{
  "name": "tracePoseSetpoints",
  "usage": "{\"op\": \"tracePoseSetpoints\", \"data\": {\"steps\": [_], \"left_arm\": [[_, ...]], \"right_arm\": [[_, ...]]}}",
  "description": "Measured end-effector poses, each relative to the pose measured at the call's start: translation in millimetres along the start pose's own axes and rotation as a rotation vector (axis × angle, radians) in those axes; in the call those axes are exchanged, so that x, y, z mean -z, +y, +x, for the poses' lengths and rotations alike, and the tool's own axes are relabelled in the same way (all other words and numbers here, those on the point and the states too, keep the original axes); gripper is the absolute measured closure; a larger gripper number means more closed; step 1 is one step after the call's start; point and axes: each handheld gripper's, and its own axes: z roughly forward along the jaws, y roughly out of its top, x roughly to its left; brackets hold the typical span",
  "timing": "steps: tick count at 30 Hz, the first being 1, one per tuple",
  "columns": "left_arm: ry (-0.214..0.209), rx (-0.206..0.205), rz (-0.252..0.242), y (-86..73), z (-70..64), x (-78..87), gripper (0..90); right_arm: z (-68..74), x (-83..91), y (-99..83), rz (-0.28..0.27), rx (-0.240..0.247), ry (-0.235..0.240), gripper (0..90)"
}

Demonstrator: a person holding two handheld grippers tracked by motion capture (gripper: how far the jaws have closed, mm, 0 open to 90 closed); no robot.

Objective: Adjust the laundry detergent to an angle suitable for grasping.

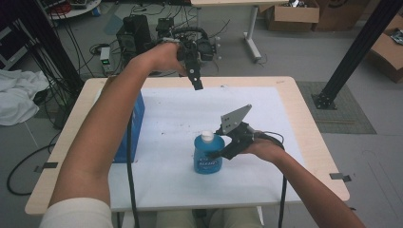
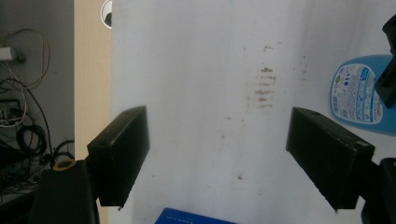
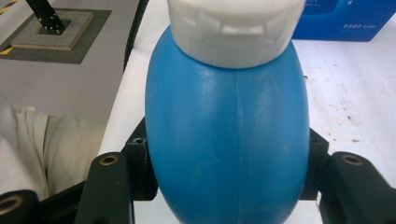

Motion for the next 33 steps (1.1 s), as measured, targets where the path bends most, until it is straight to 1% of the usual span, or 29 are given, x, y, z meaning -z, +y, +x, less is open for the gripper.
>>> {"op": "tracePoseSetpoints", "data": {"steps": [5, 6, 8, 12, 15, 19, 23, 28, 33], "left_arm": [[-0.001, 0.005, -0.002, 0.5, -0.8, -0.3, 22.2], [0.007, -0.010, 0.001, 1.0, 0.1, 0.4, 22.2], [0.001, 0.000, 0.000, 0.7, -1.2, 0.5, 22.2], [0.002, 0.003, 0.002, -0.5, -1.3, 0.5, 22.2], [-0.001, 0.007, 0.003, -1.4, -1.7, 0.5, 22.2], [0.003, 0.004, 0.006, -1.8, -1.4, 0.9, 22.2], [0.001, 0.007, 0.000, -1.4, -2.1, 0.4, 22.2], [0.001, 0.007, 0.005, -0.8, -2.2, 0.4, 22.2], [0.000, 0.004, 0.008, 0.1, -2.1, 0.5, 22.2]], "right_arm": [[0.2, -0.3, -0.1, 0.001, -0.002, 0.001, 40.5], [0.4, -1.7, 0.2, 0.005, -0.003, 0.003, 38.9], [0.6, -2.2, 0.3, 0.009, -0.004, 0.004, 38.3], [0.9, -4.7, 0.6, 0.017, -0.005, 0.003, 36.4], [-0.4, -3.9, 0.7, 0.011, -0.016, -0.004, 33.9], [-1.4, -2.9, 0.3, 0.008, -0.028, -0.009, 32.1], [-1.5, -2.5, 0.3, 0.006, -0.031, -0.010, 30.8], [-1.8, -1.7, -0.2, 0.006, -0.037, -0.012, 28.3], [-1.6, -2.2, -0.4, 0.010, -0.044, -0.013, 23.5]]}}
